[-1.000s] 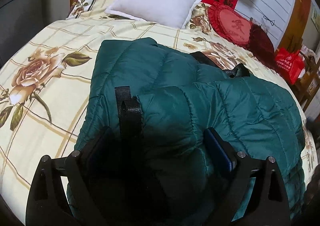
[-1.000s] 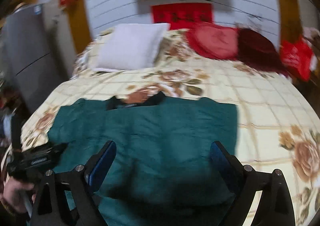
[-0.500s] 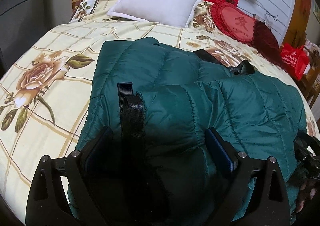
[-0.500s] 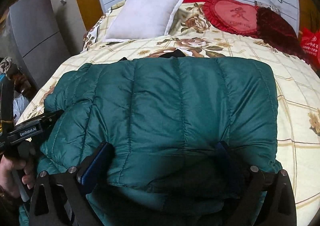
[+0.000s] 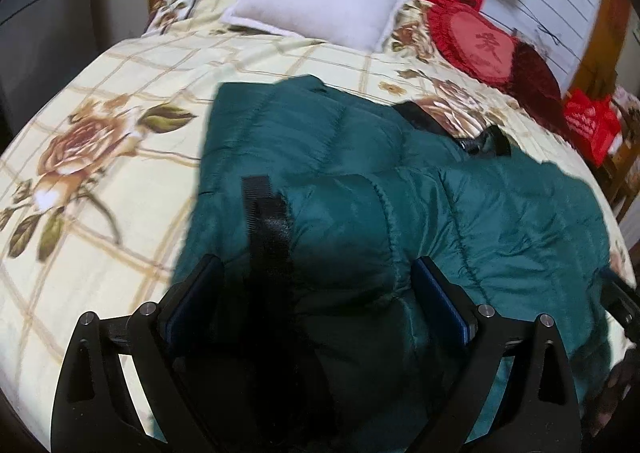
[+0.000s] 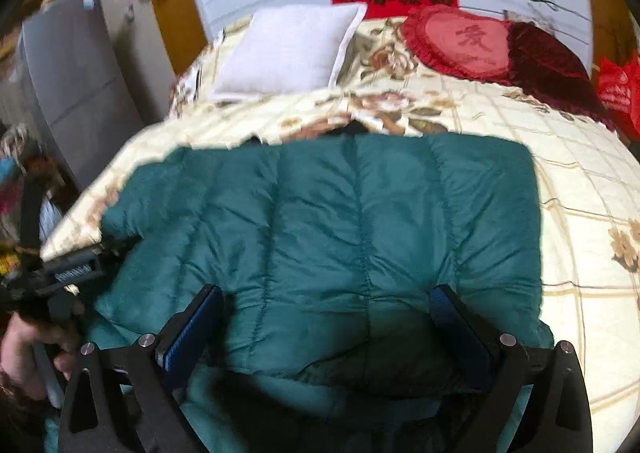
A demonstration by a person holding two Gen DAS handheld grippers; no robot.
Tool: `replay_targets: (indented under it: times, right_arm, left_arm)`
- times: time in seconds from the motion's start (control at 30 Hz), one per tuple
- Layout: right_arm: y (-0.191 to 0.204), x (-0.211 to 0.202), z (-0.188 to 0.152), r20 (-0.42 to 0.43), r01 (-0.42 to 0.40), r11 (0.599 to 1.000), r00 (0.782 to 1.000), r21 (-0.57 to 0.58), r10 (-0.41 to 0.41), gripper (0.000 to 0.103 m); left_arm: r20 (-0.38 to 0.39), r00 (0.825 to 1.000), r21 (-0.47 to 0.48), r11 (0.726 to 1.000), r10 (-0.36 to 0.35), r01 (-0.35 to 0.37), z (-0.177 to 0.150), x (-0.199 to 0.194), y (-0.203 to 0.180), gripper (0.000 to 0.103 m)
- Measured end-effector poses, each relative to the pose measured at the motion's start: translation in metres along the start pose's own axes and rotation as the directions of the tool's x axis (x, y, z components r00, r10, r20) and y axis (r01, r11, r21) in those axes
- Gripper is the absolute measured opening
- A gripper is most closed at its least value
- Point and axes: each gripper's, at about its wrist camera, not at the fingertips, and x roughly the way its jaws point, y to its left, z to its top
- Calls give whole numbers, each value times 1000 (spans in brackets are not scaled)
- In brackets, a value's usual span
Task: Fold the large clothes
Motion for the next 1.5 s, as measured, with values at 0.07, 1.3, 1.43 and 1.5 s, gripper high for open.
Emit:
replay_targets:
  times: [0.07, 1.3, 1.43, 1.5]
  right_arm:
    - [-1, -18, -3, 29, 8, 999, 1000, 39, -9, 103]
    - [-32, -187, -219, -104, 208, 972, 975, 106, -198, 103]
    - [-25, -193, -225, -90, 128, 988, 989, 87, -120, 103]
    - [-22, -196, -228, -79, 49, 994, 996, 95, -41, 103]
  left_arm:
    - [7, 1000, -27, 1000, -3, 4, 3, -20, 8, 96]
    - [-98, 937, -6, 942, -334, 335, -213, -167, 120, 96]
    - [-123, 935, 53, 938, -334, 342, -215, -168, 105, 96]
    - [-137, 936, 85, 938, -323, 336, -216, -168, 98, 96]
